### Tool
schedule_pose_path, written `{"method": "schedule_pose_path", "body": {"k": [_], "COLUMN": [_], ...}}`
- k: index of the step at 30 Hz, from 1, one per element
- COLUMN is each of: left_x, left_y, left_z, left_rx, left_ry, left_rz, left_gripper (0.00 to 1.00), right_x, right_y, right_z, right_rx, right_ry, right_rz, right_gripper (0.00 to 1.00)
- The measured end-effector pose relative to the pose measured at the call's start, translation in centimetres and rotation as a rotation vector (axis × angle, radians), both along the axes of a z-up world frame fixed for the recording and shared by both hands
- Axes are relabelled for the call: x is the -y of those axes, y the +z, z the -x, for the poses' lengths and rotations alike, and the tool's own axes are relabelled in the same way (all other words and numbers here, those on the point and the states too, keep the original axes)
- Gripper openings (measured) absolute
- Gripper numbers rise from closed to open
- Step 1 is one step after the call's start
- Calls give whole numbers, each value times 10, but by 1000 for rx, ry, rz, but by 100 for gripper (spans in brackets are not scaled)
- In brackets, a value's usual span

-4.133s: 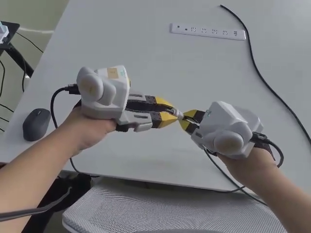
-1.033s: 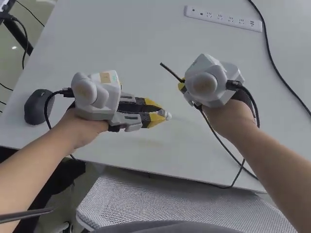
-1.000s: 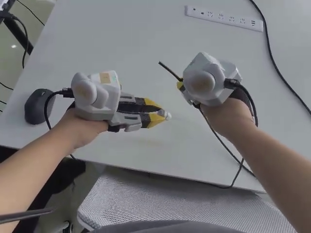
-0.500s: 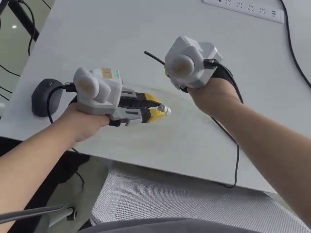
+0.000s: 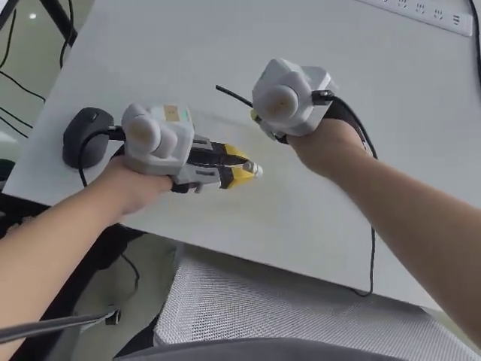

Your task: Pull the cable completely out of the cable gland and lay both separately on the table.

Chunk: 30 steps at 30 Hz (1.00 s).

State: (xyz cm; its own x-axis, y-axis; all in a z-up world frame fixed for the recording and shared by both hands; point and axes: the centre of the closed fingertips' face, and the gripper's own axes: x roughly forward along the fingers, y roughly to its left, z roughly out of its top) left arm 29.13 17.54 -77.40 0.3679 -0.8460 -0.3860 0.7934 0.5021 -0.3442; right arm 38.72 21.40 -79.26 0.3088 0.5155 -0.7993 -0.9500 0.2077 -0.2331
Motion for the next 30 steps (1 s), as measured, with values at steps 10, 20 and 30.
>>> {"method": "schedule_pose_path", "body": {"k": [10, 20, 30], "left_x": [-8, -9, -12], "left_y": [-14, -21, -26], "left_z": [-2, 1, 2], "left_rx": [-20, -28, -17], "left_ry": [9, 11, -1], "left_rz": [-15, -21, -66], "left_gripper": [16, 16, 16], "right_x": [-4, -6, -7], "right_y": [-15, -22, -27], "right_z": [2, 3, 6], "right_rx": [-31, -54, -76], "right_ry": [19, 14, 14], "right_rz": [17, 19, 18], "right_gripper": [0, 0, 0]}}
